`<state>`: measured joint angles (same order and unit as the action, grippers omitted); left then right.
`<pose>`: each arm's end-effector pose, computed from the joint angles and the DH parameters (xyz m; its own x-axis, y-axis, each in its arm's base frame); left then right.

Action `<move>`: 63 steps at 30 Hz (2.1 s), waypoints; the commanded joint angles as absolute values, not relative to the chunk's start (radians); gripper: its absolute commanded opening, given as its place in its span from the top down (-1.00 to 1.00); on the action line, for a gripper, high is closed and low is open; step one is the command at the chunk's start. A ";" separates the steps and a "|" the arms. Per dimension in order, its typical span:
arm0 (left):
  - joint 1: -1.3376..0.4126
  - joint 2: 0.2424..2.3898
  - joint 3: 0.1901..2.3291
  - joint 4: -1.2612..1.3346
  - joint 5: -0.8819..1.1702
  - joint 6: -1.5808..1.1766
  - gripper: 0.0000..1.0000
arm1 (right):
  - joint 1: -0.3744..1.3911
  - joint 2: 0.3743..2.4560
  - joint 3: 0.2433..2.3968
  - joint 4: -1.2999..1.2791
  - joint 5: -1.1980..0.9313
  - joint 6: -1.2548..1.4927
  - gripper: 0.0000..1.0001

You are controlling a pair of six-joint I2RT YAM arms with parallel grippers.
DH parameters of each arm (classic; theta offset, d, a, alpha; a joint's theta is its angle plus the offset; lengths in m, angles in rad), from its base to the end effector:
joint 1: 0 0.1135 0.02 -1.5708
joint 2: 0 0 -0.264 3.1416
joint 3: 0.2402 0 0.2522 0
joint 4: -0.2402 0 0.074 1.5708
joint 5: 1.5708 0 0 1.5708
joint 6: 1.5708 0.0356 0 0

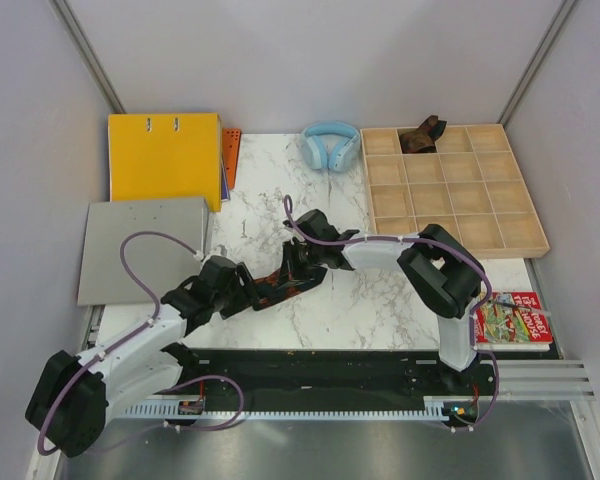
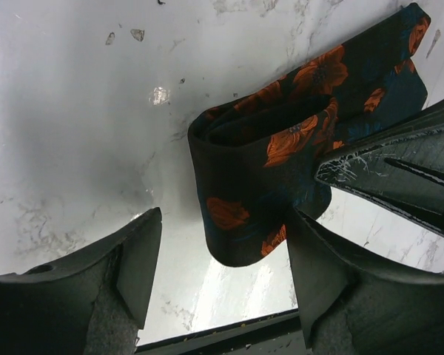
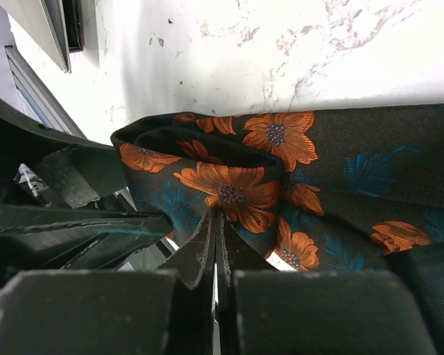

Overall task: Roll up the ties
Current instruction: Roll the tie at the center of the board.

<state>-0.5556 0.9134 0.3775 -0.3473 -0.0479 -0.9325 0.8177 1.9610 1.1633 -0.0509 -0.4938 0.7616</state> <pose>0.1449 -0.0879 0.1643 -0.7936 -0.4515 -0.4079 -0.2287 0.8425 -0.4877 0.2640 0.3063 0.1452 -0.9626 -0.1384 -0.2330 -0.2659 0.6482 0.7136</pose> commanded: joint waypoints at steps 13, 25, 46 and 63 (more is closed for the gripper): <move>-0.551 1.089 0.345 -0.117 -0.048 -1.037 -0.31 | 0.813 2.000 1.111 -0.008 -0.489 0.759 1.00; -0.663 1.100 0.452 -0.279 -0.195 -1.023 0.37 | 0.813 2.020 1.082 0.060 -0.505 0.794 1.00; -0.787 1.236 0.883 -0.899 -0.547 -0.856 0.37 | 0.812 1.902 1.077 -0.041 -0.440 0.772 0.98; -0.928 1.727 1.135 -1.216 -0.733 -0.885 0.37 | 0.663 1.714 0.876 -0.051 -0.456 0.724 0.96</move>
<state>-0.8936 1.6470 1.0634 -1.1065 -0.6434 -0.8650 0.6975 1.7790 0.9157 -0.0483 -0.4507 0.7528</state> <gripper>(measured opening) 0.367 0.013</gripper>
